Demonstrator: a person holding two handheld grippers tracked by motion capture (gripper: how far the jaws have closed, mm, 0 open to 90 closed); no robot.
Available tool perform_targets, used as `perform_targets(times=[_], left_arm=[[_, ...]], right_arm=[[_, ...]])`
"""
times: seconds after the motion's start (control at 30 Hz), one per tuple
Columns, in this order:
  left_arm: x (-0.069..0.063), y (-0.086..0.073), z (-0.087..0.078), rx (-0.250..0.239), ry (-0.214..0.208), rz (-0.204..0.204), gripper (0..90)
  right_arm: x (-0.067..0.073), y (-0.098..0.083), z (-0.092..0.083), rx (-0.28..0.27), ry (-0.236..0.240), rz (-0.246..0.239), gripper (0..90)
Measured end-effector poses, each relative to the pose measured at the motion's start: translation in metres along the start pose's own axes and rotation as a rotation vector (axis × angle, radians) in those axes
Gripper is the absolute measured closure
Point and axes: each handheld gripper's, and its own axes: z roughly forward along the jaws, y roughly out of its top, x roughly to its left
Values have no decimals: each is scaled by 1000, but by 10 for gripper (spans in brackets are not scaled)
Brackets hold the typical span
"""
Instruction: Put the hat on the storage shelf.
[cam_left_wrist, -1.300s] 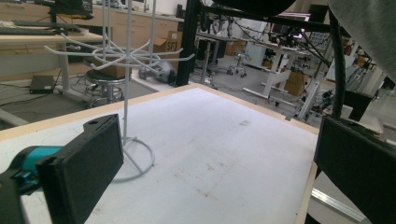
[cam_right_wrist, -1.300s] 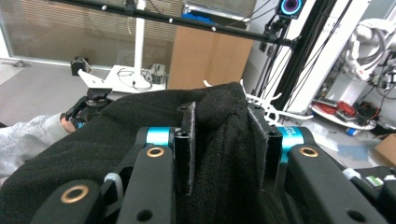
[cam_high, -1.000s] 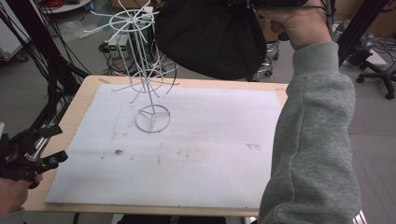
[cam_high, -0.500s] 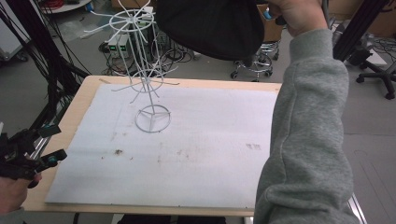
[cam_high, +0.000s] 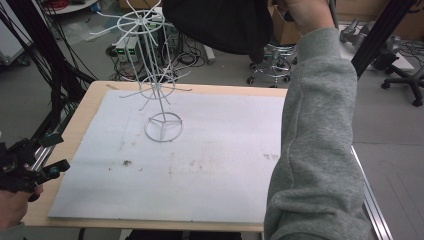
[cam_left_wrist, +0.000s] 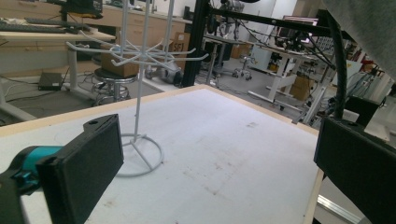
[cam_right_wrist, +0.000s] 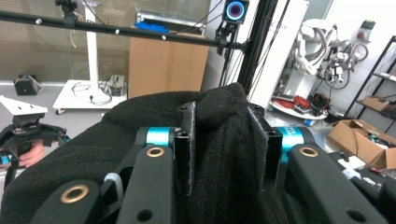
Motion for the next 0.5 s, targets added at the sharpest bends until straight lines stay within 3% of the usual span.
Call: perform_targets(times=[0.5], left_arm=[[-1, 1, -1, -2, 5, 2, 18]], right_arm=[[-7, -12, 20, 16, -45, 36, 674]])
